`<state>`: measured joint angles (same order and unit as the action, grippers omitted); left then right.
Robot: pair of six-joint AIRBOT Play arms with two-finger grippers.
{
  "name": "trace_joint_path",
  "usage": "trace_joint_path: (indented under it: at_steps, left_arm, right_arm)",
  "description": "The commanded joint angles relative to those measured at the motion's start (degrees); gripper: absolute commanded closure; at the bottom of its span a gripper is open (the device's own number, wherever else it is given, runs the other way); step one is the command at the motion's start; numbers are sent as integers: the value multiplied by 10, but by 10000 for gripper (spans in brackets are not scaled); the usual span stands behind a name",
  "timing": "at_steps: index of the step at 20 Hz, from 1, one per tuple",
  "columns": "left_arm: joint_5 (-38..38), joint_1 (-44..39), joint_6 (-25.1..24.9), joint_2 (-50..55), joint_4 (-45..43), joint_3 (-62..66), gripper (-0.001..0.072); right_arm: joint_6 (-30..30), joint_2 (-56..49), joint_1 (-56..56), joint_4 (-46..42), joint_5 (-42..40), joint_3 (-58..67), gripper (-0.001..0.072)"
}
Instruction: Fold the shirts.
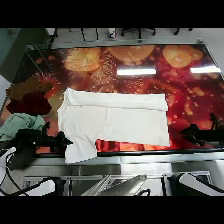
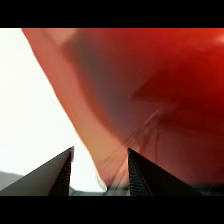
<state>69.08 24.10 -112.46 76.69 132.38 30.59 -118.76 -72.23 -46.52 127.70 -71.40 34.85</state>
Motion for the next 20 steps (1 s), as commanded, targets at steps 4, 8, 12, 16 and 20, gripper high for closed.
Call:
trace_joint_path:
  at_steps: [4,8,12,16,20]
  left_arm:
    - [69,1,-11,-53,21,39,693]
    - [83,0,4,-123,16,38,693]
    - [125,-4,73,-210,-49,37,693]
    - [183,-58,158,-315,-166,37,693]
    - [151,-109,191,-373,-201,37,693]
  right_arm:
    - [0,-86,94,8,20,-32,308]
    - [-6,-95,165,43,15,-31,555]
    - [17,-52,170,43,-12,-31,692]
    - [140,73,144,-69,-7,-31,693]
    - [211,152,143,-159,-1,-31,692]
